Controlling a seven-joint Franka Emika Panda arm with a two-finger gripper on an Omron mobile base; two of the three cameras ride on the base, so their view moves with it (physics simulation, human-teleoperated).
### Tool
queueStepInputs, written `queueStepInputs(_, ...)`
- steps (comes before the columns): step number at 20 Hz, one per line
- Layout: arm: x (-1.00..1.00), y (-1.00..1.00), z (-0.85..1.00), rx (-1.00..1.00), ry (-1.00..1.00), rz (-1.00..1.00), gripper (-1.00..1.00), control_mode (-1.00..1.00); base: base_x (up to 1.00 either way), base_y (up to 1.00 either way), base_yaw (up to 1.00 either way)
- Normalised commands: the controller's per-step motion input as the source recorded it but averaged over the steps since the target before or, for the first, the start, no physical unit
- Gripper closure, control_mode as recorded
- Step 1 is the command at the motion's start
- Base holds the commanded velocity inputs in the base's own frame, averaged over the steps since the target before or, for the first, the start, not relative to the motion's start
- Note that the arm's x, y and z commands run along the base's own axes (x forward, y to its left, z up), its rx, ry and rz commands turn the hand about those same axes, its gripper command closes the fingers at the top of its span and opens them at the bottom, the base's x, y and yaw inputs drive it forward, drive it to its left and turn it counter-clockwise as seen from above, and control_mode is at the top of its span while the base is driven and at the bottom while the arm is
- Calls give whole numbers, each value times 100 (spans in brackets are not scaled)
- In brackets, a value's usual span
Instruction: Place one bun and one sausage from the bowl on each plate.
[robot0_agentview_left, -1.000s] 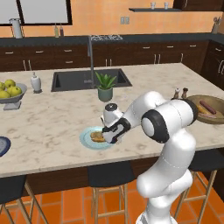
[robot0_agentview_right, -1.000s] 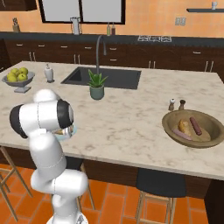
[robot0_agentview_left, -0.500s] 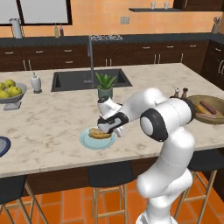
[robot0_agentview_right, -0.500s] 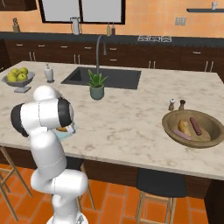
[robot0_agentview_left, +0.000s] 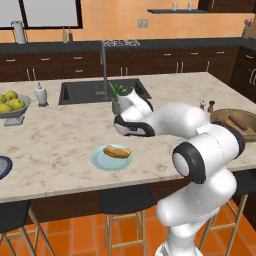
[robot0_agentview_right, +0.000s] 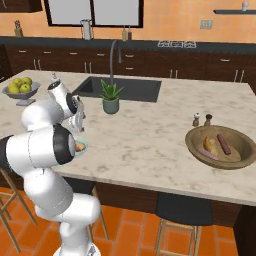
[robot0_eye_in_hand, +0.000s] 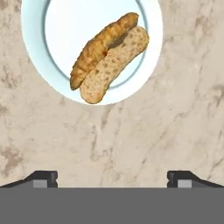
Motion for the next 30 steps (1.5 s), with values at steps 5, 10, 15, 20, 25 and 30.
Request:
queueStepInputs(5,-69,-77,12,55,-91,-1,-100,-100,0,0,0)
queueStepInputs(10,-100,-92,93,44,-32,0,-100,-100,0,0,0)
queueStepInputs(15,-100,-99,41,13,34,-5,-100,-100,0,0,0)
queueStepInputs(20,-35,-22,7,-13,47,-16,-100,-100,0,0,0)
queueStepInputs(25,-2,1,-2,-3,0,-2,-100,100,-15,-14,-1)
queueStepInputs(30,0,0,0,0,0,0,-100,100,-14,-92,-4)
